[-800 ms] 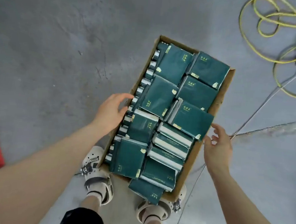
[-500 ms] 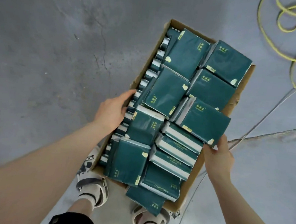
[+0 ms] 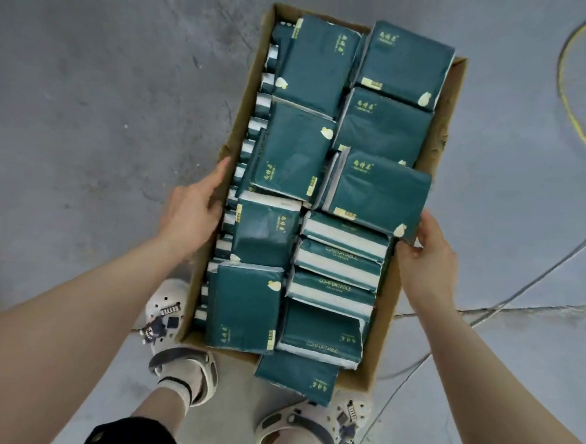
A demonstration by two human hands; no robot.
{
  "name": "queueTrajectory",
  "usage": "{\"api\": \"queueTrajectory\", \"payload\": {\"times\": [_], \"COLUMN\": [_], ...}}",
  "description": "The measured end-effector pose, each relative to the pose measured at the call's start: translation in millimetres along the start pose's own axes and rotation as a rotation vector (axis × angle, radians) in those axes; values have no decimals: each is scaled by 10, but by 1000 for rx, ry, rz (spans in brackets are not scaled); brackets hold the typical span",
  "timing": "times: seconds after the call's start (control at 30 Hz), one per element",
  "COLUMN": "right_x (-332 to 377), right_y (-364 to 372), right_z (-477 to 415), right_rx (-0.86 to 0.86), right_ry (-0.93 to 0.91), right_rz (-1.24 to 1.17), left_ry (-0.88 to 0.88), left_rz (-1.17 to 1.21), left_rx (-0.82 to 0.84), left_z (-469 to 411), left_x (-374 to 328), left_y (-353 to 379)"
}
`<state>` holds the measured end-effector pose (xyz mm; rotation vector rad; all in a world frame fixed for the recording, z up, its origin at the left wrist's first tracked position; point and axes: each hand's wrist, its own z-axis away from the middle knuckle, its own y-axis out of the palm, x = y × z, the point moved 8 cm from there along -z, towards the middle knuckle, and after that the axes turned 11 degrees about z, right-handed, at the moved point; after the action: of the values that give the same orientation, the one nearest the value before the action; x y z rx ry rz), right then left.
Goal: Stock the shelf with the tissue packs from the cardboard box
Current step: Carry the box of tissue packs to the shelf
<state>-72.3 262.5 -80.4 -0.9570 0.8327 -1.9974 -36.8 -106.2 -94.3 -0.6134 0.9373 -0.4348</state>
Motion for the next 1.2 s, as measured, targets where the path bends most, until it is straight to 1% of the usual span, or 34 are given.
{"api": "queueTrajectory", "payload": {"times": [0.07,0.2,0.33,0.4,0.53,0.7,0.9,1.03,1.2], "right_x": [162,272,323,414,758,1353,2032,2419,2791], "right_y": [50,127,68,-25,-335,-995,-2052,-2810,-3620], "right_z": [-105,-220,-192,-125,86,511,1197,1712,2235], "right_rx": [-5,-7,-38,-51,-33,-13,-35,-82,-166], "right_ry": [-56,-97,-52,-57,-128,-187,-247,-252,-241], "right_rz": [15,73,67,61,68,84,87,77,5], "left_ry": [3,-4,-41,-56,-73,-91,-77,-77,-2], "left_rz": [9,-25,-4,4,6,22,40,60,70], "left_rx": [-23,-14,-33,-53,-67,-97,-149,-189,-243], "left_z": [-11,-78,-42,26,265,698,1254,1601,1931], "left_x": [64,150,113,64,-104,-529,-1323,-1834,-2474], "left_y": [-76,-94,-179,-305,-752,-1554,-2687,-3400,-4194]}}
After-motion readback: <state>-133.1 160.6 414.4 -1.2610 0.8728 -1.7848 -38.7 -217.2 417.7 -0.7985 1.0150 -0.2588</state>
